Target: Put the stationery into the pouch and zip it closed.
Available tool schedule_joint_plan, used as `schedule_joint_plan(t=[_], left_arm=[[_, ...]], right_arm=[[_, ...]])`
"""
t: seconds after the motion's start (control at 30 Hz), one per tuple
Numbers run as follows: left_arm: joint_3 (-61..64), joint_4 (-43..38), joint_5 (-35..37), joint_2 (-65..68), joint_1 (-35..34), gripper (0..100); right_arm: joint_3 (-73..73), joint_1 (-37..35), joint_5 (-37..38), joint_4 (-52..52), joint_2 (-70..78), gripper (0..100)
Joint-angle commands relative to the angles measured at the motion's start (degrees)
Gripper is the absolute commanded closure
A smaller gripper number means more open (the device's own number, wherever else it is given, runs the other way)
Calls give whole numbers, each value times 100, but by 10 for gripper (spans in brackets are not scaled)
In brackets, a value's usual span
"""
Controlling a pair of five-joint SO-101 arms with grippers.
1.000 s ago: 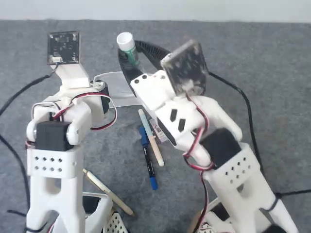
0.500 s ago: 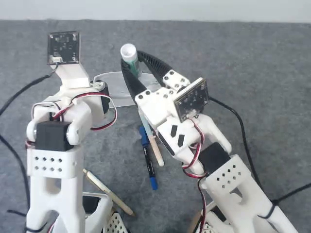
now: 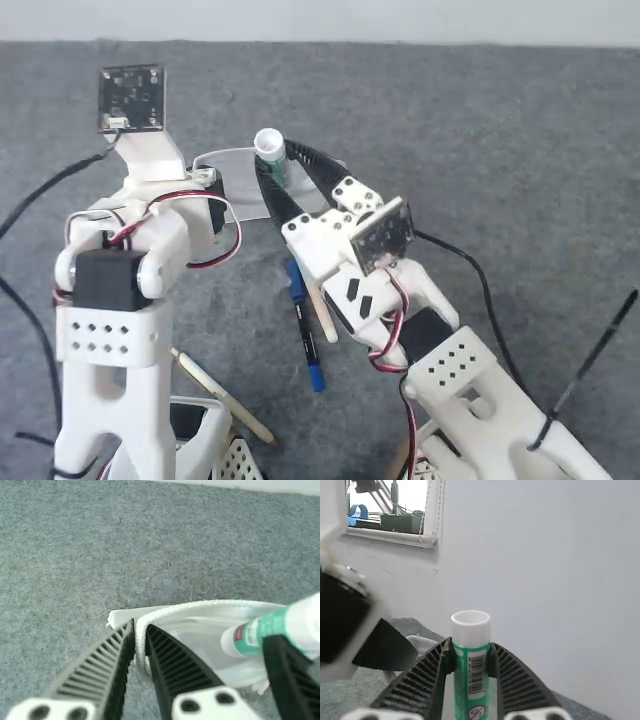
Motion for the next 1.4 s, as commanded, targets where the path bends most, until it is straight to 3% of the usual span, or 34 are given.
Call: schedule_joint_plan(t=[0.0, 0.23, 0.57, 0.83, 1.1, 1.37], left_arm=[[-4, -97, 70, 70, -18, 991], [-4, -105, 70, 70, -26, 991], [-4, -123, 70, 70, -35, 991], [-4, -396, 70, 70, -809, 991], [-40, -404, 70, 70, -1222, 991], [-242, -378, 70, 70, -1987, 991]], right_arm=[[18, -13, -18, -365, -180, 991], [-26, -13, 9, -40, -242, 799], [-1020, 374, -26, 1824, -409, 853], [-2207, 400, -35, 4215, -681, 853], [-3736, 418, -431, 6475, 338, 853], [-4492, 426, -448, 7310, 1745, 853]])
